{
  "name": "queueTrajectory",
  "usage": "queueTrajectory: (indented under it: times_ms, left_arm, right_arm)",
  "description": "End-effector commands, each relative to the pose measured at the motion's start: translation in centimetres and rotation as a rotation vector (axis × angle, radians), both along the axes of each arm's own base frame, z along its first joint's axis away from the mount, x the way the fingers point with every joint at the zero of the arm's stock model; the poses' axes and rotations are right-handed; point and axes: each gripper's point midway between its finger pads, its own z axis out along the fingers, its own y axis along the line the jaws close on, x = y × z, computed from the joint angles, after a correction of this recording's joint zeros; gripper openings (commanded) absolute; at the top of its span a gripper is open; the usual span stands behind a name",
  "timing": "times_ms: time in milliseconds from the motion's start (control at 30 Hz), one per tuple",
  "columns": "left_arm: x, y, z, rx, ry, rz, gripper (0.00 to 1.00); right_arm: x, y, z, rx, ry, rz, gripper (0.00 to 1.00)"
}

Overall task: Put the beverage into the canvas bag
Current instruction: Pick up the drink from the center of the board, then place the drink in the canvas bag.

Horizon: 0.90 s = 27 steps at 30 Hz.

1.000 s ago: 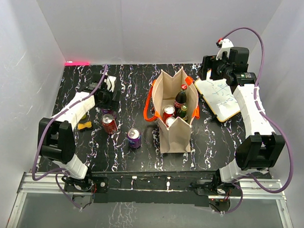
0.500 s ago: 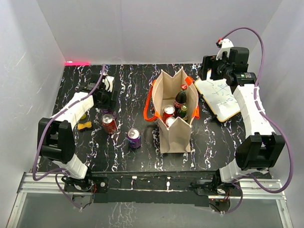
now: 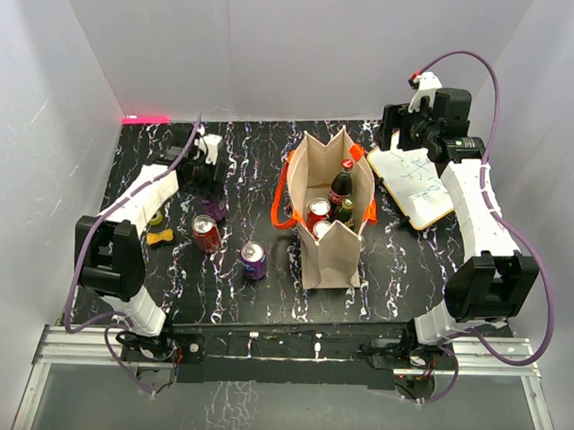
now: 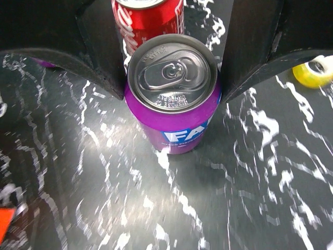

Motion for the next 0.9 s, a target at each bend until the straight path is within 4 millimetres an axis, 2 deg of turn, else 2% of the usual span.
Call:
queueTrajectory:
  times_ms: [0,100,200,467,633,867]
  left_arm:
    - [5.1,-2.9,10.3,-0.115,-0.289,-0.119,0.0]
    - [6.3,-4.3,15.2,-0.165,-0.394,-0.181,0.0]
    - [6.5,-6.1,19.3,-0.192,-0.485,-0.267,0.0]
    - [4.0,-13.7,26.9,-0.259,-0.662,-0.533,0.0]
    - [1.1,-17.8,29.3,-0.292,-0.716,-0.719,0.0]
    - [-2.5,-22.5,29.3,-0.344,-0.713,-0.915,0.0]
  right_arm:
    - [0.1,-0.1,3.0,0.004,-0.104,0.0,0.84]
    - [0.3,-0.1,2.9,0.004,-0.102,0.0,0.84]
    - [0.4,-0.1,2.6,0.002,-0.092,0.001,0.84]
    - [1.4,-0.4,3.0,-0.023,-0.084,-0.003,0.84]
    - [2.0,-0.4,3.6,-0.023,-0.097,-0.001,0.84]
    - [1.7,0.0,3.1,-0.005,-0.094,0.013,0.84]
